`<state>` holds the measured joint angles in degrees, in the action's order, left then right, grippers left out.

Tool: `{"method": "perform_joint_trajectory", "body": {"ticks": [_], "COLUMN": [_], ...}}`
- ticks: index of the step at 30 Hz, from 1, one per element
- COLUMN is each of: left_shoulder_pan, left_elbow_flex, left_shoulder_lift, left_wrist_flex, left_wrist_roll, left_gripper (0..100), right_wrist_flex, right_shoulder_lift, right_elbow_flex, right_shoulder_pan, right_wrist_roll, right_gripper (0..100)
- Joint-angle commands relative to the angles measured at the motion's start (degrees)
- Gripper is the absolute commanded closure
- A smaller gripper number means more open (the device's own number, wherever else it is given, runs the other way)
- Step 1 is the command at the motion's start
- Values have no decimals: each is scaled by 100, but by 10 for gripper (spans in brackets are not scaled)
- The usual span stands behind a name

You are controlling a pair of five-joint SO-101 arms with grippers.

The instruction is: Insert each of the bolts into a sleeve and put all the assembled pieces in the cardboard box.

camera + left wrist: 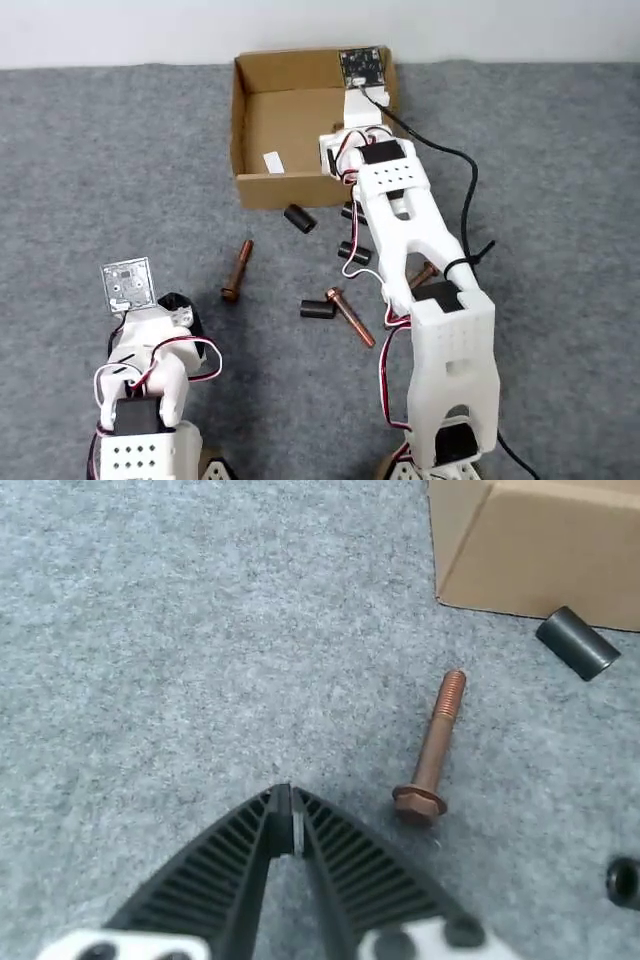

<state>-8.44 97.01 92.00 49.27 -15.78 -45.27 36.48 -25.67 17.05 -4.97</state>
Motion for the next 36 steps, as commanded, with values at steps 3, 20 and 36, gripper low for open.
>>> {"method": "perform_joint_trajectory", "body": {"ticks": [3,20,36], "left_shoulder_pan": [0,-26,-35], "left_elbow_flex": [-40,-40,-22], "left_shoulder_lift": [62,62,62], "left_wrist_flex": [-176,-176,-185], "left_wrist_roll": [18,9,9], "left_gripper": [995,995,995], "right_wrist_flex": [-892,-5200,-5727], "right_shoulder_lift": [-154,-119,-1007], "right_elbow_flex": [-738,-4000,-1204], "right_shoulder_pan": [-40,-4,198], "right_wrist_roll": [-105,1969,3596], "right_gripper": [830,990,828]}}
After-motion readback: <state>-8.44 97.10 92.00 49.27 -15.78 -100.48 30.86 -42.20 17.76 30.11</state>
